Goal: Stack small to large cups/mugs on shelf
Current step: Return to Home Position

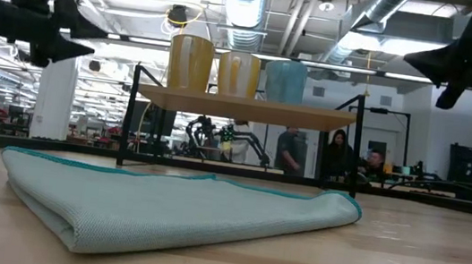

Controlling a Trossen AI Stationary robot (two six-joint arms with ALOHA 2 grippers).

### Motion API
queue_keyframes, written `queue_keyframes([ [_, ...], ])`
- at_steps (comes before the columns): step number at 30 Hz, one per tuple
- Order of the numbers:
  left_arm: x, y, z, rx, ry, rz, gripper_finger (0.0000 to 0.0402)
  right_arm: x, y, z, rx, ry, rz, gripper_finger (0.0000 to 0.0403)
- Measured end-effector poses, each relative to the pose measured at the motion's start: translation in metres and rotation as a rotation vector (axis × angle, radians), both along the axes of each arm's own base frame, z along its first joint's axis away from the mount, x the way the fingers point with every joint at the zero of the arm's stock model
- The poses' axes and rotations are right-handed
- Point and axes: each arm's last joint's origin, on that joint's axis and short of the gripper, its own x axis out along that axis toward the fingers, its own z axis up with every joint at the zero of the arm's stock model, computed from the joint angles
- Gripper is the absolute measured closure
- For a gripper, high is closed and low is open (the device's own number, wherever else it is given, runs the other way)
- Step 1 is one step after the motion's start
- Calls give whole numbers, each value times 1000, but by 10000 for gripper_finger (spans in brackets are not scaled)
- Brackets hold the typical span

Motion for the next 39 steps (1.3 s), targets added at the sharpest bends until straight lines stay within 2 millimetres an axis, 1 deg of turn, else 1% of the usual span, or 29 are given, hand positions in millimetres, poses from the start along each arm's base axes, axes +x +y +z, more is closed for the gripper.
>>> queue_keyframes([
  [6,1,1,-8,-77,41,-22,93,1,0,-1,17,9,13,381],
  [12,1,1,-13,-148,42,-30,93,3,-2,-15,94,128,38,381],
  [18,1,1,-13,-158,37,-24,93,4,-1,-17,76,157,72,381],
  [23,1,1,-13,-160,38,-24,93,5,-1,-24,97,226,70,381],
  [33,1,1,-14,-164,38,-24,93,5,-1,-24,90,232,84,381],
  [39,1,1,-14,-165,38,-24,93,4,0,-18,43,195,87,381],
])
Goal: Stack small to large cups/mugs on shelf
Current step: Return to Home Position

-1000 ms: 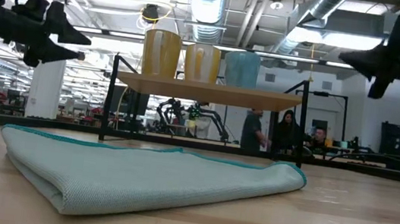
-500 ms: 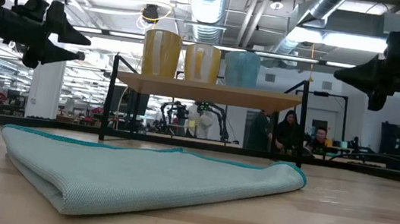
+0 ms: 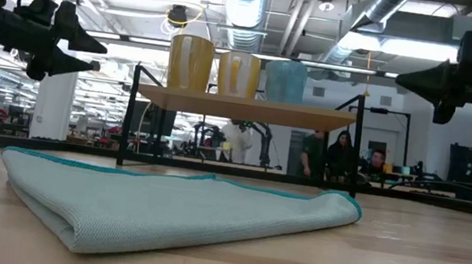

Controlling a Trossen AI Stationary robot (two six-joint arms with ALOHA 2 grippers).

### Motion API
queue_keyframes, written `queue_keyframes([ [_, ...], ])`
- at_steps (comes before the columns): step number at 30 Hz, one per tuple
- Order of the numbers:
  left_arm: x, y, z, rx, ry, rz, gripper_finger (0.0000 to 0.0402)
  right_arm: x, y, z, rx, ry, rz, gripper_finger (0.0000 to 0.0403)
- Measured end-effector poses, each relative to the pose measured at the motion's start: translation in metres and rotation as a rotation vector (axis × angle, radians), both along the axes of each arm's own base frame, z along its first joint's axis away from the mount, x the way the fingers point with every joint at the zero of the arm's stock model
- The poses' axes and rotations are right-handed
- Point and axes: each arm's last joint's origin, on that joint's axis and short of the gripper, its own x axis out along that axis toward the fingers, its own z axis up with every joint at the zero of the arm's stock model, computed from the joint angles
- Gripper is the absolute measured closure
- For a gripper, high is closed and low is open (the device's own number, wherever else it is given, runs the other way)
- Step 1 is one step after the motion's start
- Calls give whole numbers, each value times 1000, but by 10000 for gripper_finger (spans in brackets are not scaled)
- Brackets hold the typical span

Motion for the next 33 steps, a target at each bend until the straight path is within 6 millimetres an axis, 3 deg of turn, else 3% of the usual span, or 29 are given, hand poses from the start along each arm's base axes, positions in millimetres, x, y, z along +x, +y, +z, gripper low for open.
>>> queue_keyframes([
  [33,0,0,0,-2,1,0,93,0,0,-6,51,45,0,381],
])
